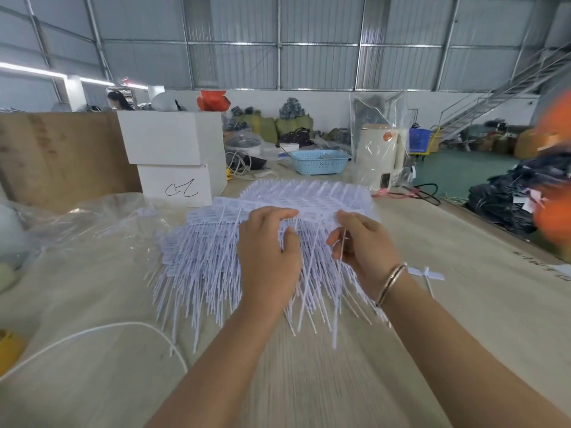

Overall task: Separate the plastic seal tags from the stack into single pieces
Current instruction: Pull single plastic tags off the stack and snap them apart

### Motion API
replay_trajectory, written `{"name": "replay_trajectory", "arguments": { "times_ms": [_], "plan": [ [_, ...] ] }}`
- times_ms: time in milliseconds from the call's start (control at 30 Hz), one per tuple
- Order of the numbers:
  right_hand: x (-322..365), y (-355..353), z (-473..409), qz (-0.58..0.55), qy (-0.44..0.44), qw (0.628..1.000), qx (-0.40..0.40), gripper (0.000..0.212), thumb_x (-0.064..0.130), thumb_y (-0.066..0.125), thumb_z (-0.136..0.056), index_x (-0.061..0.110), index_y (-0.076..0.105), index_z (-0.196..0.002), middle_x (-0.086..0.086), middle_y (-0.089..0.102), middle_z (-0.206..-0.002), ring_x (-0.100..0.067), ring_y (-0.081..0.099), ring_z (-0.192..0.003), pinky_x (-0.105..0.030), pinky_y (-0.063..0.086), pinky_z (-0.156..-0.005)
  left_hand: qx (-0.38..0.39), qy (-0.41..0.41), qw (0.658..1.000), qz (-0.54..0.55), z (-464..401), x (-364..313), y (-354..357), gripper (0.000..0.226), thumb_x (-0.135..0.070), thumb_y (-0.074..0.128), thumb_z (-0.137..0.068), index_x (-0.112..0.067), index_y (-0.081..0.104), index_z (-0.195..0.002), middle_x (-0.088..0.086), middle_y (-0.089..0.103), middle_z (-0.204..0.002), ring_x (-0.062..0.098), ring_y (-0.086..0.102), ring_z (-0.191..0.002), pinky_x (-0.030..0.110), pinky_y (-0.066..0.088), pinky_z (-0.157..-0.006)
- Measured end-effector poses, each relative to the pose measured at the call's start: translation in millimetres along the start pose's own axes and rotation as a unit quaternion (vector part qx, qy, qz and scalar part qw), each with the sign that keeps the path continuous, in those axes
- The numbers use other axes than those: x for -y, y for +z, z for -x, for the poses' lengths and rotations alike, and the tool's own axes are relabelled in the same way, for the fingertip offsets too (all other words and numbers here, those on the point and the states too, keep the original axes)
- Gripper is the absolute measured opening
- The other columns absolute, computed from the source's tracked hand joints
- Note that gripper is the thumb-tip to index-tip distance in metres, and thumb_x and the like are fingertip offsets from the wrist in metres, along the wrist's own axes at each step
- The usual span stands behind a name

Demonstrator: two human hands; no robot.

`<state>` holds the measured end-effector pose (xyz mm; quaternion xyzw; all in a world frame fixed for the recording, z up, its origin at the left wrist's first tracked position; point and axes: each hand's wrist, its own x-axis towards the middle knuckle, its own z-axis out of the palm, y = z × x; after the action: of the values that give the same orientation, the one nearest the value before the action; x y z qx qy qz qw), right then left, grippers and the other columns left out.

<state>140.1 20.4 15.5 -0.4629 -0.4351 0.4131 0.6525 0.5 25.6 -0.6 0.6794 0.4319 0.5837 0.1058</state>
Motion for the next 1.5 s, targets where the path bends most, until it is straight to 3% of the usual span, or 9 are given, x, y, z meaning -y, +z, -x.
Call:
{"name": "replay_trajectory", "arguments": {
  "times_ms": [67,267,333,467,600,900,1167,1333,1500],
  "plan": [
    [2,-4,15,-0.045,0.001,0.999,0.01,0.016,0.022,0.053,-0.095,0.006,0.056,-0.09,-0.004,0.058,-0.052,-0.014,0.041,-0.035,-0.025,0.035,-0.045,0.021,0.038,0.999,-0.028,4,1,-8,0.03,-0.014,0.05,-0.091,-0.025,0.061,-0.117,-0.009,0.051,-0.128,-0.003,0.031,-0.114,0.01,0.018,-0.098],
    [-6,-12,40,-0.147,0.055,0.986,0.065,0.029,0.02,0.053,-0.094,0.015,0.063,-0.067,-0.006,0.053,-0.048,-0.014,0.037,-0.032,-0.022,0.034,-0.037,0.121,0.121,0.98,-0.096,10,-5,-14,0.044,-0.034,0.034,-0.094,-0.029,0.047,-0.136,-0.021,0.031,-0.142,0.0,0.013,-0.139,0.032,0.003,-0.116],
    [-12,-16,43,-0.114,0.04,0.987,0.104,0.04,0.022,0.05,-0.095,0.02,0.068,-0.059,-0.007,0.056,-0.05,-0.015,0.04,-0.033,-0.021,0.034,-0.038,0.136,0.137,0.975,-0.109,8,-8,-14,0.041,-0.039,0.032,-0.095,-0.03,0.055,-0.128,-0.019,0.047,-0.132,0.0,0.025,-0.134,0.035,0.008,-0.114],
    [-18,-21,45,-0.022,-0.01,0.986,0.163,0.02,0.031,0.061,-0.086,0.019,0.064,-0.069,-0.01,0.06,-0.056,-0.019,0.049,-0.036,-0.02,0.037,-0.04,0.113,0.181,0.962,-0.173,6,-9,-20,0.031,-0.041,0.036,-0.09,-0.028,0.063,-0.089,-0.014,0.058,-0.087,0.014,0.051,-0.094,0.03,0.022,-0.098],
    [-17,-15,50,0.077,-0.05,0.976,0.195,0.017,0.033,0.061,-0.082,0.025,0.064,-0.068,-0.005,0.063,-0.061,-0.017,0.052,-0.035,-0.021,0.037,-0.041,0.116,0.196,0.949,-0.22,8,-12,-30,0.027,-0.039,0.035,-0.09,-0.031,0.06,-0.082,-0.017,0.047,-0.074,0.012,0.05,-0.081,0.028,0.018,-0.086],
    [25,-13,56,0.023,-0.085,0.952,0.293,0.021,0.022,0.054,-0.086,0.022,0.064,-0.067,-0.005,0.062,-0.061,-0.021,0.06,-0.041,-0.022,0.037,-0.043,0.096,0.288,0.924,-0.235,-8,-50,-52,0.031,-0.035,0.034,-0.093,-0.03,0.05,-0.067,-0.011,0.042,-0.061,0.009,0.042,-0.07,0.031,0.016,-0.075],
    [3,-12,48,0.204,-0.227,0.933,0.191,0.017,0.024,0.056,-0.086,0.014,0.063,-0.074,0.003,0.061,-0.058,-0.012,0.059,-0.049,-0.023,0.045,-0.055,0.287,0.144,0.934,-0.154,-16,-28,-37,0.035,-0.038,0.026,-0.091,-0.03,0.035,-0.058,-0.009,0.036,-0.053,0.007,0.038,-0.064,0.034,0.021,-0.084],
    [-9,-20,42,0.376,-0.354,0.846,0.131,0.02,0.023,0.052,-0.09,0.011,0.06,-0.076,-0.001,0.053,-0.063,-0.01,0.046,-0.057,-0.017,0.037,-0.056,0.338,0.028,0.939,-0.06,-7,1,-28,0.042,-0.026,0.039,-0.099,-0.031,0.052,-0.06,-0.01,0.047,-0.045,0.003,0.042,-0.046,0.012,0.029,-0.067],
    [-18,-40,22,0.241,-0.195,0.946,0.095,0.02,0.03,0.057,-0.093,0.013,0.063,-0.083,0.007,0.05,-0.057,-0.007,0.043,-0.049,-0.022,0.039,-0.052,0.304,-0.053,0.951,0.014,-1,28,-27,0.035,-0.022,0.039,-0.101,-0.029,0.064,-0.077,0.027,0.055,-0.071,0.016,0.042,-0.052,0.024,0.035,-0.057]
  ]
}}
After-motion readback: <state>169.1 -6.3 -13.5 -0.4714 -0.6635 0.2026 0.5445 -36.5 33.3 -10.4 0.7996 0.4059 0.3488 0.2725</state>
